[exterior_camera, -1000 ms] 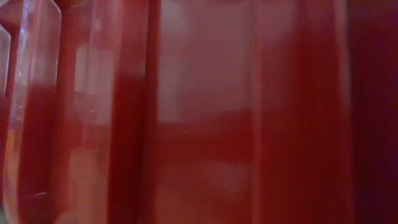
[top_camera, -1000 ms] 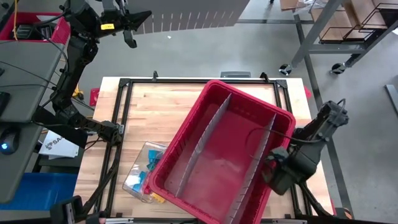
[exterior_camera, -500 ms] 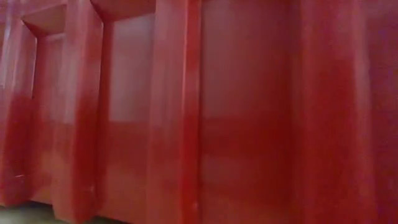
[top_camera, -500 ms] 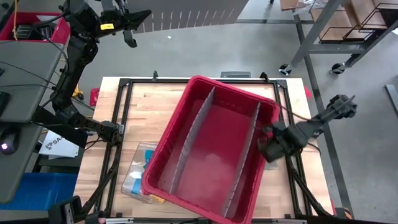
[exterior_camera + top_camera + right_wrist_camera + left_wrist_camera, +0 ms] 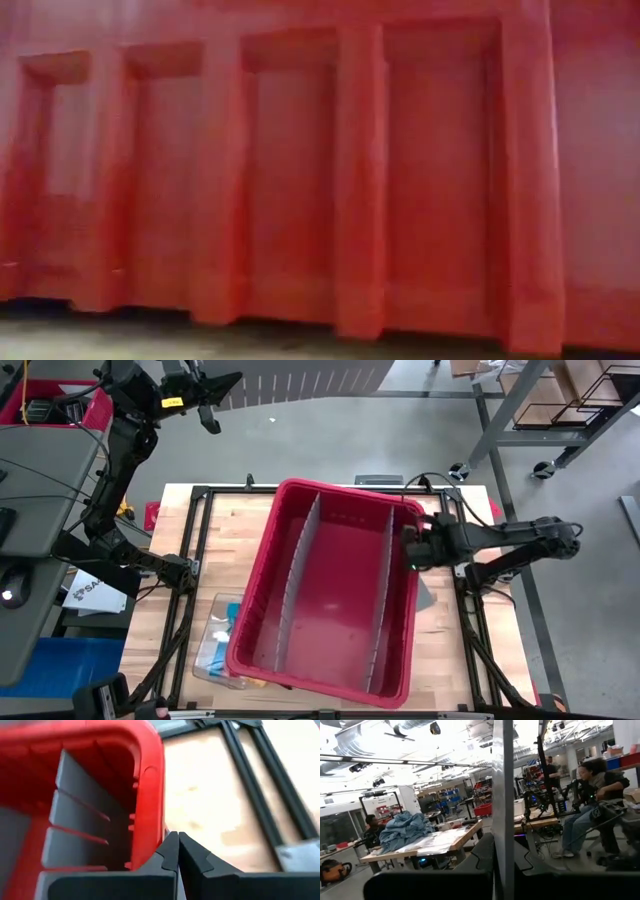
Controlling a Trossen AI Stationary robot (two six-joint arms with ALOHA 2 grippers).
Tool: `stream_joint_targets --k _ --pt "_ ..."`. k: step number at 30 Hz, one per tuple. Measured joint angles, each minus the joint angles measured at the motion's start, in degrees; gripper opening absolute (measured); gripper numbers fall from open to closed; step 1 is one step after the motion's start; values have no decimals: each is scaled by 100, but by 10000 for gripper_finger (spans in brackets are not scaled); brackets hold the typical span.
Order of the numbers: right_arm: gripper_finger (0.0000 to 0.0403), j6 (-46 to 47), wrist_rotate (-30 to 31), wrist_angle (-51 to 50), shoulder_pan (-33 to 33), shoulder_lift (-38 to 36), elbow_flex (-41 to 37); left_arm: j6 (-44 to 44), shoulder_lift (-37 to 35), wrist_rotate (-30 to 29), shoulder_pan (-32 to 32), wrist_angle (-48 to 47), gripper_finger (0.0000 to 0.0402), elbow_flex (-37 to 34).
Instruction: Sort Items/Unsort Items
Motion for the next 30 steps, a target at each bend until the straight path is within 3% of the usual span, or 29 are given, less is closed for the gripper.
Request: stream_joint_targets --k 6,14,18,22,27,30 --pt "0 -1517 410 1795 -987 2 0 -69 -1 13 -2 68 1 0" --pt "0 -3974 -206 3824 -2034 99 25 -111 -1 13 -2 83 1 0" --pt "0 -4565 -228 3723 -1989 -132 389 -505 -30 98 0 89 1 0" --pt "0 -5226 -186 3166 -1812 -430 1001 -846 -103 590 2 126 1 0" --pt "0 -5290 219 2301 -1288 -731 1896 -1297 -274 1033 -2 -147 1 0" --pt "0 -5301 497 2107 -946 -816 2256 -1052 -453 1264 -2 -878 1 1"
